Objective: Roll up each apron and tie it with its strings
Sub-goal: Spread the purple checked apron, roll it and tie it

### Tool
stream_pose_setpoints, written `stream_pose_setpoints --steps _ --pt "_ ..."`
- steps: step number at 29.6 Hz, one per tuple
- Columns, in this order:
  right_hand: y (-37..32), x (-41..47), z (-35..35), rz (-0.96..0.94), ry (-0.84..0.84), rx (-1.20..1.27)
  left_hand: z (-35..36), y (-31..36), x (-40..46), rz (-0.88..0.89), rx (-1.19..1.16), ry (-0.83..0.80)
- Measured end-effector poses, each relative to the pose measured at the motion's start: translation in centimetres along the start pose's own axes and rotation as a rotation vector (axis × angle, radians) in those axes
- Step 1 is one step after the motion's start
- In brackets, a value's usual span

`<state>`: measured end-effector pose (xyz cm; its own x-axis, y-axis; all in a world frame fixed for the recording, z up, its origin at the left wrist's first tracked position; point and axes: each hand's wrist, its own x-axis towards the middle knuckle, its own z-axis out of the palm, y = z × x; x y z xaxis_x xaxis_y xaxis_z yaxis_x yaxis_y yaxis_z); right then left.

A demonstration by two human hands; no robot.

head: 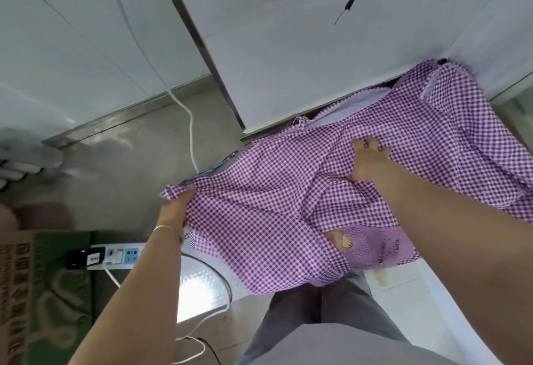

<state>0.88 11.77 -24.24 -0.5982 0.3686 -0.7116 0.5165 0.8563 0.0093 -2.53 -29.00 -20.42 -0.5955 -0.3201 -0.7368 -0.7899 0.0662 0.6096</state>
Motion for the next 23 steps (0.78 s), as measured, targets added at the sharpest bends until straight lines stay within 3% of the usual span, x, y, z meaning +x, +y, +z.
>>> stream_pose_setpoints --steps 4,6,8,10,11,12,13,14,16,18,20,21,23 --pt "-0.1 0.7 0.3 0.024 -0.012 0.034 1.2 0.4 -2.5 0.412 0.010 0.191" --pt "0.0 0.6 0.4 0.027 -0.012 0.039 1.3 0.0 -3.5 0.512 -0.039 0.292" --pt "-0.1 0.5 0.2 0.028 -0.011 0.032 0.6 -0.9 -1.6 0.426 -0.110 0.359" --pt "0.0 0.5 0.1 0.034 -0.011 0.036 0.2 -1.2 0.2 0.188 -0.140 0.444" --pt "0.0 0.4 0.1 0.032 -0.012 0.036 0.3 -1.1 0.6 0.102 -0.016 0.554" --pt "-0.1 0.3 0.1 0.030 -0.012 0.034 0.7 -1.0 0.6 0.133 0.153 0.675" --pt "-0.1 0.3 0.1 0.030 -0.012 0.036 1.3 -0.9 -0.1 0.303 0.300 0.758" --pt "-0.2 0.3 0.1 0.030 -0.011 0.037 2.2 -0.9 -0.8 0.590 0.435 0.751" --pt "-0.2 0.3 0.1 0.030 -0.003 0.032 5.1 -1.3 -3.1 1.107 0.683 0.440" --pt "-0.1 0.4 0.1 0.023 -0.006 0.032 8.7 -2.8 -5.2 1.403 0.988 -0.045" --pt "0.0 0.5 0.2 0.019 -0.012 0.030 11.9 -4.4 -7.1 1.397 1.392 -0.435" --pt "0.0 0.6 0.2 0.021 -0.013 0.031 13.1 -5.1 -7.4 1.305 1.576 -0.530" --pt "0.0 0.5 0.2 0.021 -0.011 0.009 13.8 -6.0 -6.2 1.116 1.746 -0.550"
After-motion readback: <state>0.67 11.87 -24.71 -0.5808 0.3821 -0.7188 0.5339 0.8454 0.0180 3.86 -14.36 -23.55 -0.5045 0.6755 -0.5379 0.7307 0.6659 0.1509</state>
